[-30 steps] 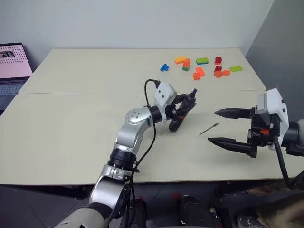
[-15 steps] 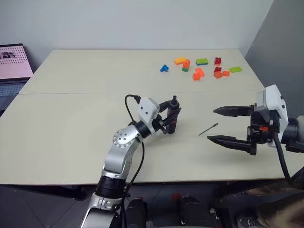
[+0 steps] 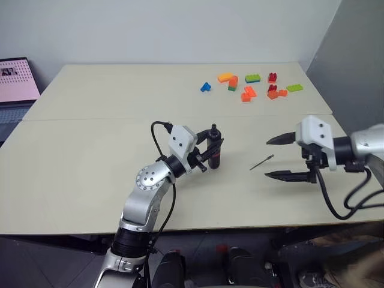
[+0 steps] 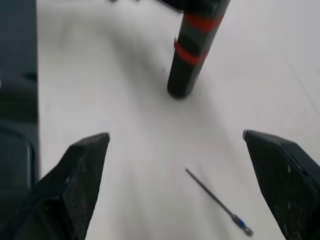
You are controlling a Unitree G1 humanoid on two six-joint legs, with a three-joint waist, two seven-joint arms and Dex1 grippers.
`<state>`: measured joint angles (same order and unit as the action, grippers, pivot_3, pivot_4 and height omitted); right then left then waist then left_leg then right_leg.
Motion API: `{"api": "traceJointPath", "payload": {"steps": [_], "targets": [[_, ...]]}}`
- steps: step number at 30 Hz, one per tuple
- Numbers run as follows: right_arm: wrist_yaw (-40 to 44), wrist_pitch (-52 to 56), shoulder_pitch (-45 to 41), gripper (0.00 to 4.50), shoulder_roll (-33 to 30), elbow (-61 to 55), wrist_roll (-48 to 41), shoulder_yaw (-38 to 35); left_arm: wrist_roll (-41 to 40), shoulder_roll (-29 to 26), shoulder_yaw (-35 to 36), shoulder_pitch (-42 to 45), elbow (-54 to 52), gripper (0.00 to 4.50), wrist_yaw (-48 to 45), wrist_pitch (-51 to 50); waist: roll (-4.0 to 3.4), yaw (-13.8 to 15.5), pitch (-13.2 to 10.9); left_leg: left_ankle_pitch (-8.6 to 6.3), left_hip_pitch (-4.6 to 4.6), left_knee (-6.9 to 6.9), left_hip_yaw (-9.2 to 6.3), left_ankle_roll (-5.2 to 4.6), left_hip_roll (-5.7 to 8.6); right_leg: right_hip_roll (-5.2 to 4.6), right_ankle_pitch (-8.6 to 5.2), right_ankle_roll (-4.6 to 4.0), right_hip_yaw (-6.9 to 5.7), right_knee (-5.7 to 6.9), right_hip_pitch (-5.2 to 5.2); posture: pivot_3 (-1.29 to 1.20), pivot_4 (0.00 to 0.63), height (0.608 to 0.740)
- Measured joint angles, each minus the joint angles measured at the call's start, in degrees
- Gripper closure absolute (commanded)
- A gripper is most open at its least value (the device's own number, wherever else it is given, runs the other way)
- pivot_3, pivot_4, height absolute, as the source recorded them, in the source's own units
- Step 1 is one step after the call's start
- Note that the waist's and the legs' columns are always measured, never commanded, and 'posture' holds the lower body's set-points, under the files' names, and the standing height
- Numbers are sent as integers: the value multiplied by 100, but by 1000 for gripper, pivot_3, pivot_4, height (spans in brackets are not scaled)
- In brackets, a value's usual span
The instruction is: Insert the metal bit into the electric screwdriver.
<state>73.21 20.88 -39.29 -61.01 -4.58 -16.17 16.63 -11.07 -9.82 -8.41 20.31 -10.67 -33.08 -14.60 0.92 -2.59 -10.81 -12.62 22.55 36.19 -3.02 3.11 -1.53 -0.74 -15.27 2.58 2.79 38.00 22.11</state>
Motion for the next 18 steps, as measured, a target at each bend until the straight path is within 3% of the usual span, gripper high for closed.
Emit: {"api": "traceJointPath", "payload": {"steps": [3,7,11,15,16,18], "targets": [[740,-1002,-849,0,593,1609,1013,888,28,-1,-64,-57,-41,2883,38,56,-1,12,1,1,11,-10,-7,0,-2,3,5,9,0,1,10,0,150,740],[1111,-1934,-1807,0,1360,3531,1941,1480,91,30,-156,-109,-86,2883,146,153,-3,43,1,1,19,-11,-8,0,0,1,23,-20,1,-2,15,0,150,740],[1109,-2726,-2361,0,1953,5088,2709,1848,124,62,-243,-222,-152,2883,279,241,-3,81,1,1,19,-11,-9,0,1,1,24,-23,1,-2,14,0,150,740],[1036,-3161,-2537,0,2247,5828,3084,1907,138,62,-255,-273,-198,2883,373,250,-3,88,1,2,19,-8,-10,1,2,0,25,-23,1,0,12,0,150,740],[1017,-3306,-2608,365,2335,6093,3203,1909,146,60,-256,-275,-199,2883,387,252,-3,82,1,2,18,-8,-10,1,2,0,25,-24,1,2,12,0,150,740],[971,-3459,-2688,680,2413,6337,3335,1909,160,56,-255,-281,-201,2883,416,257,-4,77,1,2,15,-9,-10,1,1,0,25,-24,1,5,12,0,150,740]]}}
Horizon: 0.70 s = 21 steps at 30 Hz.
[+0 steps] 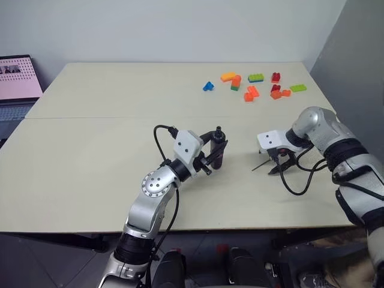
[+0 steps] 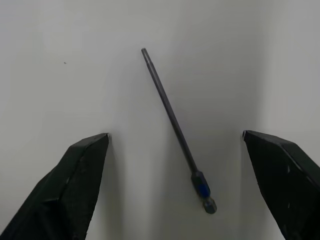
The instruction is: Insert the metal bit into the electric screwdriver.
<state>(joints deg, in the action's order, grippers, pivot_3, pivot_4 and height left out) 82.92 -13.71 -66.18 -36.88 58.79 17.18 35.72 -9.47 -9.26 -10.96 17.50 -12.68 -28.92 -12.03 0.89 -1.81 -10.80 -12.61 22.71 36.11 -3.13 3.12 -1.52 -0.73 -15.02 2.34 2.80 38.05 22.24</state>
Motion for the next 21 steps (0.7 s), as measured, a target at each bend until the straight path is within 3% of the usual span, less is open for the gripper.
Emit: {"api": "traceJointPath", "payload": {"steps": [16,21], "targets": [[-614,-795,-299,4394,377,853,895,-21,127,-26,3,-1,140,2883,102,114,0,-62,1,6,-91,1,4,-6,-2,1,-15,-14,3,-1,-78,0,150,740],[-731,-903,-292,4500,364,849,964,-87,148,-25,2,7,157,2883,81,164,0,-96,1,6,-89,-1,4,-6,-2,1,-10,-5,3,-1,-76,0,150,740]]}}
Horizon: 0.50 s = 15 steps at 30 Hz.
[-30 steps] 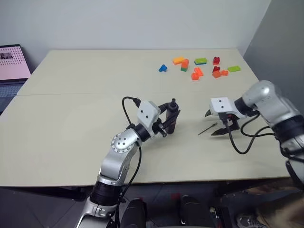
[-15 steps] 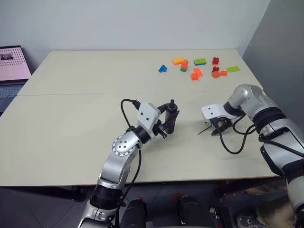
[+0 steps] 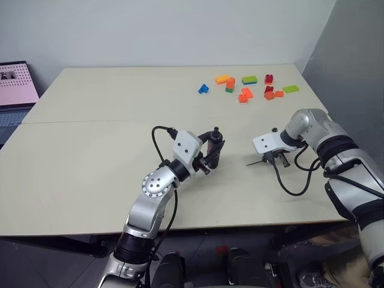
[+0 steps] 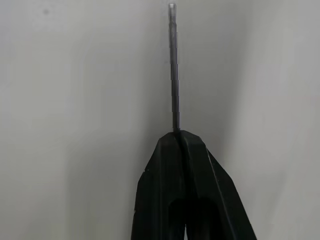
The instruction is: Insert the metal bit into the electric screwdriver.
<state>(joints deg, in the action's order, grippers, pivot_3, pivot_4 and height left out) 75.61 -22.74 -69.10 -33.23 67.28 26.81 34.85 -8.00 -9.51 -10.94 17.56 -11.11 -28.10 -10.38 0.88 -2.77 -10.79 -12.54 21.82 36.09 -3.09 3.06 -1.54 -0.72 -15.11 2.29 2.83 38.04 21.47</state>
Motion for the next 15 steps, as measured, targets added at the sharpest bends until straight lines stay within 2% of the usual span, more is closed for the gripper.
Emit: {"api": "traceJointPath", "payload": {"steps": [5,9,11,15], "targets": [[-36,-130,160,4500,-166,-225,-145,-290,-3,14,-3,1,12,2883,-13,64,-1,-12,-1,0,13,-4,0,0,1,0,10,19,1,-5,11,0,150,740],[85,110,576,4500,-455,-1121,-784,-971,-109,19,19,7,-6,2883,-24,36,-1,-3,-1,-1,22,-12,0,0,1,0,9,18,4,-7,21,0,150,740],[178,574,974,4500,-620,-1913,-1284,-1446,-143,41,29,9,-29,2883,-16,-7,-1,16,-2,-1,34,-13,-3,0,1,0,7,19,3,-7,28,0,150,740],[69,2241,2146,4500,-915,-3949,-2476,-2594,-248,134,42,87,-28,2883,9,-100,0,102,-2,0,93,-2,-18,0,3,0,12,14,-7,-7,68,0,150,740]]}}
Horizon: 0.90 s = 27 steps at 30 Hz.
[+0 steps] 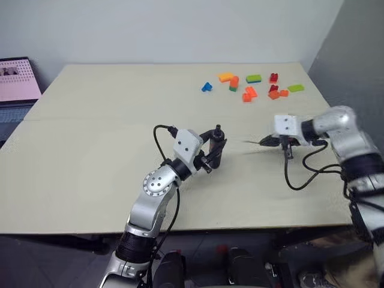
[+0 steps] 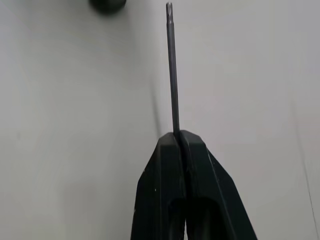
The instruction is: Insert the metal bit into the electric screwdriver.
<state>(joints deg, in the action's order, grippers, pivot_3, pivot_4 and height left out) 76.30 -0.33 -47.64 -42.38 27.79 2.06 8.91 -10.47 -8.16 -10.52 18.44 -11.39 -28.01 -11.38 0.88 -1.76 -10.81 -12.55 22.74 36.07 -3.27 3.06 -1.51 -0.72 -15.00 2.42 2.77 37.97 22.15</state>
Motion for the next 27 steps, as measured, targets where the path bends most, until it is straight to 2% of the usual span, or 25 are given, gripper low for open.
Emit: {"api": "traceJointPath", "payload": {"steps": [4,7,11,19,27], "targets": [[-631,1686,771,4500,184,-1641,-1053,-948,63,67,-11,175,44,2883,140,-101,1,-9,-1,0,13,1,2,0,1,1,1,4,2,2,16,0,150,740],[-1356,2678,1098,4500,616,-2685,-1813,-1572,223,144,-24,342,107,2883,309,-84,1,-10,-1,0,12,0,0,0,-1,5,-4,13,2,2,16,0,150,740],[-2360,3655,1284,4500,1255,-3825,-2675,-2051,301,349,-43,480,284,2883,471,-70,1,0,-1,0,17,0,0,0,0,6,-4,13,0,-1,16,0,150,740],[-3528,4257,1282,4500,1830,-4525,-3401,-2133,456,554,-58,644,552,2883,622,122,2,-8,-1,0,20,-3,0,0,0,8,-5,13,0,-8,20,0,150,740],[-3708,4340,1253,4500,1922,-4660,-3958,-1996,427,574,-137,452,677,2883,507,217,1,-2,-1,0,22,-5,0,-1,-1,9,-5,13,0,-9,21,0,150,740]]}}
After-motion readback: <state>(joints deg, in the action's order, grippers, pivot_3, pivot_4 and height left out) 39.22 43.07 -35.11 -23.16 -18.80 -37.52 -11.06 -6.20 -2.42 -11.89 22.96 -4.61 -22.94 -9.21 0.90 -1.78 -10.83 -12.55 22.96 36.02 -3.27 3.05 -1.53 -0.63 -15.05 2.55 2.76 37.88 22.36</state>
